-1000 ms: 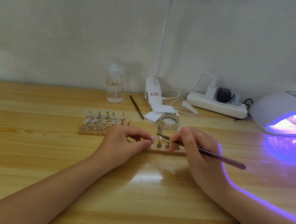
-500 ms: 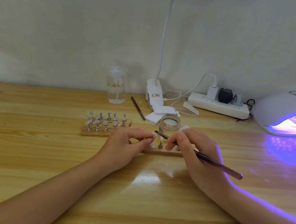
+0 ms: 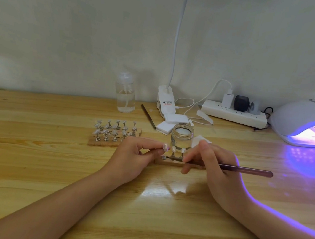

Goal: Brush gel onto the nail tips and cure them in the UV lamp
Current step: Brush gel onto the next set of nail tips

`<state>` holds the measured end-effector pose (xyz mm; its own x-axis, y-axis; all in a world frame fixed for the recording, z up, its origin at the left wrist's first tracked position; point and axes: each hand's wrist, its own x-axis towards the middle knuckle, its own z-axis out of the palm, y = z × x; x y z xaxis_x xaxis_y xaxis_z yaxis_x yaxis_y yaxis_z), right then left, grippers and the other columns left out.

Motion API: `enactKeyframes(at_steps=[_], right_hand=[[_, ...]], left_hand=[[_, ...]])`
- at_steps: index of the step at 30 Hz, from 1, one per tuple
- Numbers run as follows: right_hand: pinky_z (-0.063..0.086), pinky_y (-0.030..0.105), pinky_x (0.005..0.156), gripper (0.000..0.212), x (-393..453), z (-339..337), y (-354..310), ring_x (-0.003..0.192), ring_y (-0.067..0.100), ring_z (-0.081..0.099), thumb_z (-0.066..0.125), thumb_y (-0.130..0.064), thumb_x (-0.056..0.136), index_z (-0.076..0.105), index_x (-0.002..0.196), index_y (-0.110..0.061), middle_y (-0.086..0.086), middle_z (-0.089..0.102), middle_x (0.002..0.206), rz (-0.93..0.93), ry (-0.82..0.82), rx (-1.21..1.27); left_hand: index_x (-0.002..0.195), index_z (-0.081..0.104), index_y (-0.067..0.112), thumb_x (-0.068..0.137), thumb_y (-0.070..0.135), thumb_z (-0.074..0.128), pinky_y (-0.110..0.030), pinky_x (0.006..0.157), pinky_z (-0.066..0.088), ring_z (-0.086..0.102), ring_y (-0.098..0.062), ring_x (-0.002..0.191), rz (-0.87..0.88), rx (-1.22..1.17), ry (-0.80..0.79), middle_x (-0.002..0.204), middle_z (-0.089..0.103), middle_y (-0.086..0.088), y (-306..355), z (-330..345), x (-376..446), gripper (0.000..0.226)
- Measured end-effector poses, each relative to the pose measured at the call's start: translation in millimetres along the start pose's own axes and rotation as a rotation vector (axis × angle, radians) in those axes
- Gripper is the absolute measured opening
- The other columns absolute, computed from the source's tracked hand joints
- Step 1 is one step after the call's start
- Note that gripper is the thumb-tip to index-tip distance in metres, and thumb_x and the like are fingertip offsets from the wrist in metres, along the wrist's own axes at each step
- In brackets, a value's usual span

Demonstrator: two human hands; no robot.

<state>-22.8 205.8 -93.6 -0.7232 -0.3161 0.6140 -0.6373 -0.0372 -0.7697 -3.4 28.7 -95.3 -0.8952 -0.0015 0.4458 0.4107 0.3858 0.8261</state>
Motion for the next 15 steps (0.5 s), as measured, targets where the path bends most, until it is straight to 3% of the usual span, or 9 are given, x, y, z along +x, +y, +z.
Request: enactKeyframes(at_steps=[3,9,12,15], right_hand=[[0.041,0.009,0.063,0.038,1.8,-0.3,0.3,0.061,0.005,0.061,0.035,-0.035,0.089,0.063,0.068,-0.021,0.002,0.067,0.061,-0.011,0.064,-0.001],[0.039,0.008,0.066,0.039,3.1,0.0,2.9,0.071,0.006,0.063,0.035,-0.040,0.089,0.064,0.073,-0.020,-0.001,0.069,0.070,0.035,0.031,-0.081],[0.039,0.006,0.064,0.035,2.4,0.2,1.9,0.065,0.003,0.062,0.039,-0.036,0.091,0.064,0.072,-0.020,0.002,0.068,0.066,0.030,0.011,-0.025],[0.039,0.005,0.060,0.036,0.7,0.7,0.7,0.055,0.002,0.059,0.043,-0.032,0.091,0.065,0.067,-0.017,0.006,0.066,0.058,0.022,-0.012,0.045]], left_hand=[[0.091,0.069,0.024,0.076,0.000,0.067,-0.006,0.072,0.044,0.063,0.008,0.081,-0.002,0.003,0.016,0.081,0.068,0.018,-0.5,-0.2,-0.1,0.028],[0.088,0.069,0.028,0.076,-0.001,0.068,-0.009,0.075,0.047,0.064,0.005,0.083,0.003,0.006,0.016,0.080,0.068,0.021,-0.1,-0.7,-0.5,0.031],[0.087,0.069,0.028,0.076,-0.002,0.067,-0.006,0.069,0.044,0.063,0.007,0.082,-0.007,-0.004,0.020,0.082,0.068,0.020,0.1,-0.7,-0.7,0.032],[0.088,0.069,0.028,0.076,0.000,0.068,-0.008,0.073,0.046,0.064,0.006,0.083,-0.005,0.010,0.021,0.083,0.068,0.019,0.6,-0.7,-0.7,0.030]])
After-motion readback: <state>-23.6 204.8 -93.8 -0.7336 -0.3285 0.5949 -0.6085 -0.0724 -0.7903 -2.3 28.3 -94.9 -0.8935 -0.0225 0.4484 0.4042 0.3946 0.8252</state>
